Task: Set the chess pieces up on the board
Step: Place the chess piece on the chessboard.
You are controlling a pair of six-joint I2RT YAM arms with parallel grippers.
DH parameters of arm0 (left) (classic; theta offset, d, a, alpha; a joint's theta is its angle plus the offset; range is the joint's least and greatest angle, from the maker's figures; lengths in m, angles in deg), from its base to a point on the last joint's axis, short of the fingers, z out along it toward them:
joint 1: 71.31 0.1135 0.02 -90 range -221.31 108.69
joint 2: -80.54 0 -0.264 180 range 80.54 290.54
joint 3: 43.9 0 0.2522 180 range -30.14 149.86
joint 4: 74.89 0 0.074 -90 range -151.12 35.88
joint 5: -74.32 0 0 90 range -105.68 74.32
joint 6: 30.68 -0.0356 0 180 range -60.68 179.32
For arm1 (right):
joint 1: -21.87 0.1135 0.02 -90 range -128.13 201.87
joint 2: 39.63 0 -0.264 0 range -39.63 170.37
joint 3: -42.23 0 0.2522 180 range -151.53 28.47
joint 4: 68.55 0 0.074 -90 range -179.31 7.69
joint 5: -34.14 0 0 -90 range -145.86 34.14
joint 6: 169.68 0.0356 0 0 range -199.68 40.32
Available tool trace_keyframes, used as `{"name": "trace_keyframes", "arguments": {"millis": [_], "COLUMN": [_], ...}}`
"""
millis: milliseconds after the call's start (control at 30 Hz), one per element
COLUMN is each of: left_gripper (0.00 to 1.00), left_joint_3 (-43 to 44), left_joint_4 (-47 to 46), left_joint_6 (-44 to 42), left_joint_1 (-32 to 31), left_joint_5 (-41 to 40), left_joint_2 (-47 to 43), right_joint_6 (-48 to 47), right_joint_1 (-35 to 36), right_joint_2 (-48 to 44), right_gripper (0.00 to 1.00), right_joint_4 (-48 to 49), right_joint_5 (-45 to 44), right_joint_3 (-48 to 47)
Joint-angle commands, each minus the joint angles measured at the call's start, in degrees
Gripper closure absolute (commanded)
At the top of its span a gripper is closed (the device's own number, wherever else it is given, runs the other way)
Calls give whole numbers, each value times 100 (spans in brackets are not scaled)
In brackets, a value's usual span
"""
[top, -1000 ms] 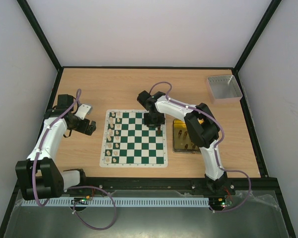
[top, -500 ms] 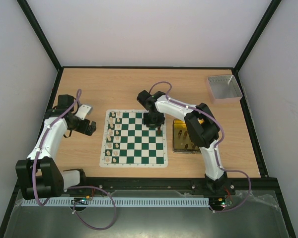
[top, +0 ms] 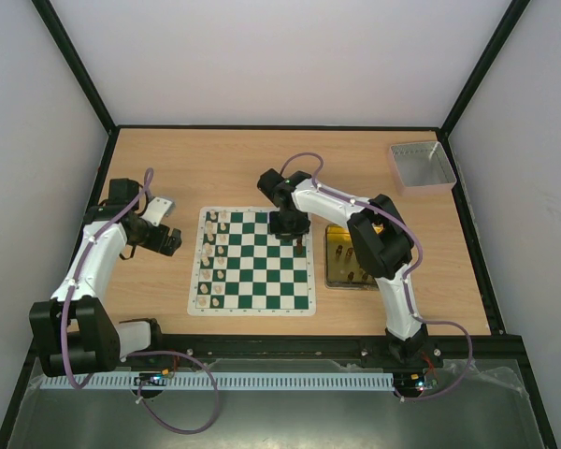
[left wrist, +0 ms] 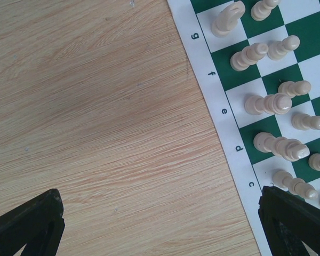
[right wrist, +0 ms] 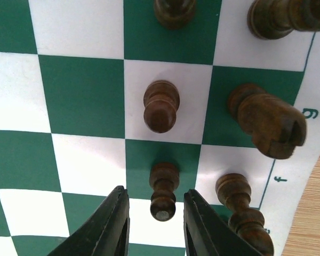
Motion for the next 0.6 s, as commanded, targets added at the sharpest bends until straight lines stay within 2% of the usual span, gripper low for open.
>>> {"name": "trace_keyframes", "arguments": {"millis": [0, 367, 567], "left_gripper": [1, 1, 1], "left_joint_3": [-81, -82, -82], "left_joint_4": [39, 45, 69], "left_joint_6": [-71, -80, -80], "left_joint_1": [-6, -8, -9], "left_joint_5": [76, 89, 84], "left_joint_2": [-17, -23, -44], "right_joint_6": [-17, -343, -222], "right_joint_1": [-18, -20, -200], "right_joint_2": [-148, -367, -1243], "right_gripper": [73, 73, 73], "right_joint_4": [-269, -649, -754], "right_joint_5": [-189, -463, -722], "right_joint_3": [-154, -515, -73]}}
